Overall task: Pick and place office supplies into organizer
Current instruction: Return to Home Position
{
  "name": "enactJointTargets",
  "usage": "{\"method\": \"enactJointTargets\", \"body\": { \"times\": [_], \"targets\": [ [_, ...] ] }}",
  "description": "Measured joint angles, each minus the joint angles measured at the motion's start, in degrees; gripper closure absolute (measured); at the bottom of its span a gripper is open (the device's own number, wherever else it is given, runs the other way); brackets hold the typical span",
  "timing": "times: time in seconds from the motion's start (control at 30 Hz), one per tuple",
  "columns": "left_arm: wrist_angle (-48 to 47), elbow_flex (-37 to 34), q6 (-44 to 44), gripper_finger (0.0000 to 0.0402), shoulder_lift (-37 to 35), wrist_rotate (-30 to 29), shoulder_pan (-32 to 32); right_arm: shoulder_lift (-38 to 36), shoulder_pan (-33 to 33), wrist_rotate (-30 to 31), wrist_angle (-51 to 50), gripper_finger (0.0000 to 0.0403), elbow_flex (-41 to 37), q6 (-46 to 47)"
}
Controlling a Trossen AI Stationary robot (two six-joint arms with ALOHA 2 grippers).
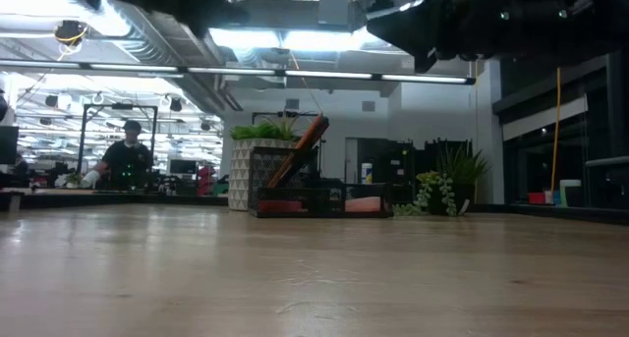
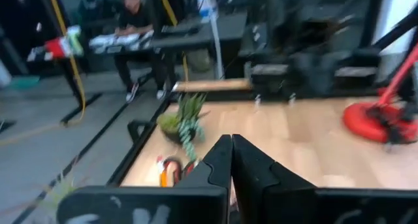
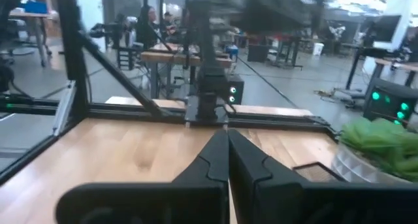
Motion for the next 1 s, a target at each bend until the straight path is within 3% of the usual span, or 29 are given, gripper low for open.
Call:
{"method": "enactJointTargets", "body": {
  "times": [0.27,0.37,0.6,0.87,1.0],
  "targets": [
    [-9.02,-0.04,2.60,0.0400,-12.11,-6.85,-6.59,-10.26,-2.13,-1.23,-24.37,0.0401,7.26,1.03],
    [-9.19,-3.19,3.69,0.0400,-16.48,-8.61,-9.17,-13.43,-2.27,-2.93,-29.56,0.0400,10.10,-1.54],
    [-8.21,-14.29,3.59,0.0400,-29.77,-16.66,-11.97,-20.94,-3.81,-2.99,-34.29,0.0400,9.53,-3.78],
    [-8.24,-25.47,3.81,0.0400,-48.43,-17.05,-11.76,-23.51,-4.43,-3.13,-41.35,0.0400,9.31,-2.59],
    [-5.94,-29.94,2.53,0.0401,-48.92,-16.84,-11.74,-23.52,-4.43,-4.34,-41.27,0.0400,9.31,-3.00]
  ]
}}
